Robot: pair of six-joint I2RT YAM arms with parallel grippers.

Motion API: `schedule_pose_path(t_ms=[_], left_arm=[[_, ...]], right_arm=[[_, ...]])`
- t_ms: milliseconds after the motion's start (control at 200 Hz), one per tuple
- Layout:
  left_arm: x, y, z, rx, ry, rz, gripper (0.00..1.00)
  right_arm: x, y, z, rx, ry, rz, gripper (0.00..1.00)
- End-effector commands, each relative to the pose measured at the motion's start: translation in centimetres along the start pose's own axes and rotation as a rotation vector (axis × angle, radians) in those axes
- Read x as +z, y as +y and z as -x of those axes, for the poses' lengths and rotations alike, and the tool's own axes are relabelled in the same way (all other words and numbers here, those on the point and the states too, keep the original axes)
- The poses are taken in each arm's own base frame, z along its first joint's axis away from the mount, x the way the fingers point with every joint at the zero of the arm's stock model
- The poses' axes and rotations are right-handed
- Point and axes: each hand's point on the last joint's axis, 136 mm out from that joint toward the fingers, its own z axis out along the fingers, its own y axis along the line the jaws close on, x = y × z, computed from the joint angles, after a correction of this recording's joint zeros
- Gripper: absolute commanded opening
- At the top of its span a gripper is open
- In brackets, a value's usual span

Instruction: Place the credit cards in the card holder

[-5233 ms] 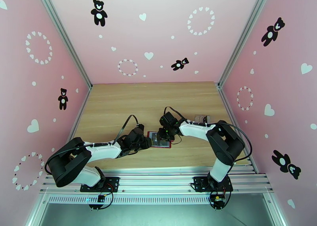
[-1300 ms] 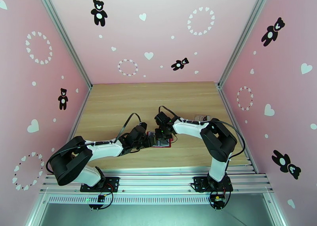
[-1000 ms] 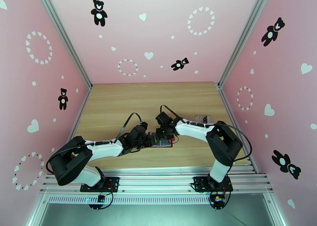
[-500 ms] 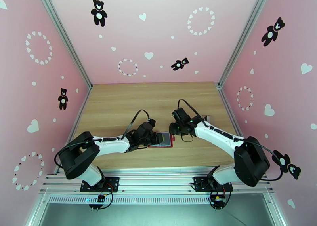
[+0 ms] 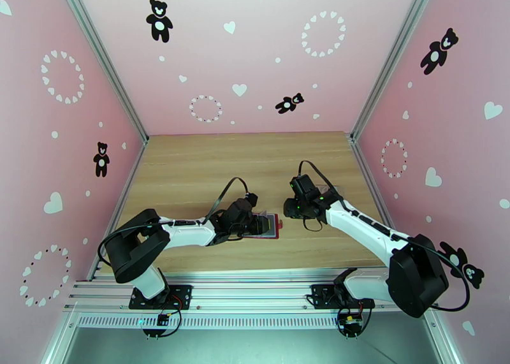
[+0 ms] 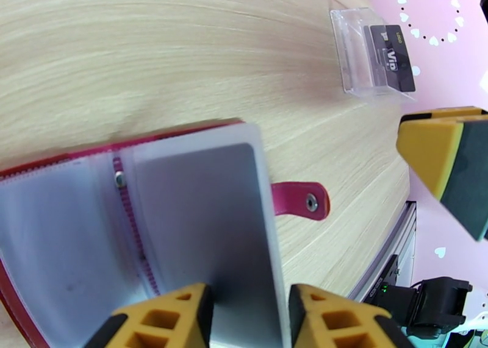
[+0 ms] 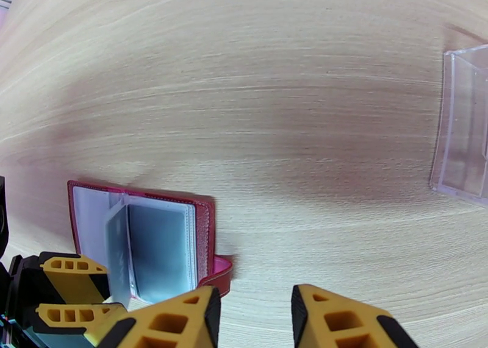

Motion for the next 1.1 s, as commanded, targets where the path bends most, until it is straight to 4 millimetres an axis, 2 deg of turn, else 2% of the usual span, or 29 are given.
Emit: schedule_pose_path(t_ms=[0,150,260,365,520,676,761,851,946,986,1096], left_arm=[[-0.4,-1.2,0.3,0.031,0.000,-0.029,0.40],[0.3,-1.6,0.1,0.023,0.014,-0.056,0.40],[-0.3,-1.8,0.3,0.031,0.003,-0.059,0.40],[-1.7,-1.7,0.5,0.046,-0.023,-0.043,0.40],[-4.3,-0.6,0.6,0.065,-0.065,0.012,0.40],[-8.5,0.5,1.6,0.084,-0.166,0.062,0.44],[-11.4,0.7,2.7,0.104,-0.253,0.084,0.52],[-14.9,1.3,4.1,0.116,-0.365,0.132,0.74],[-18.3,2.2,5.1,0.120,-0.467,0.185,0.91],[-19.7,2.6,5.5,0.118,-0.514,0.208,0.98],[-22.9,3.9,6.1,0.107,-0.639,0.250,0.99]], right_arm=[[-0.8,-0.2,0.4,-0.009,-0.028,-0.005,0.39],[-1.0,-0.2,0.7,-0.009,-0.033,-0.010,0.39],[-1.2,-0.3,1.0,-0.018,-0.040,-0.020,0.39],[-1.0,-0.5,0.9,-0.029,-0.039,-0.035,0.39],[-0.9,-0.4,0.9,-0.047,-0.039,-0.025,0.39],[-2.0,-1.1,1.6,-0.061,-0.082,-0.055,0.40],[-3.5,-1.5,2.5,-0.064,-0.136,-0.072,0.40],[-5.9,-1.4,3.8,-0.071,-0.254,-0.047,0.41],[-8.0,-2.3,4.7,-0.075,-0.363,-0.067,0.48],[-8.6,-2.9,4.9,-0.075,-0.392,-0.093,0.55],[-9.8,-4.7,5.2,-0.062,-0.447,-0.174,0.72]])
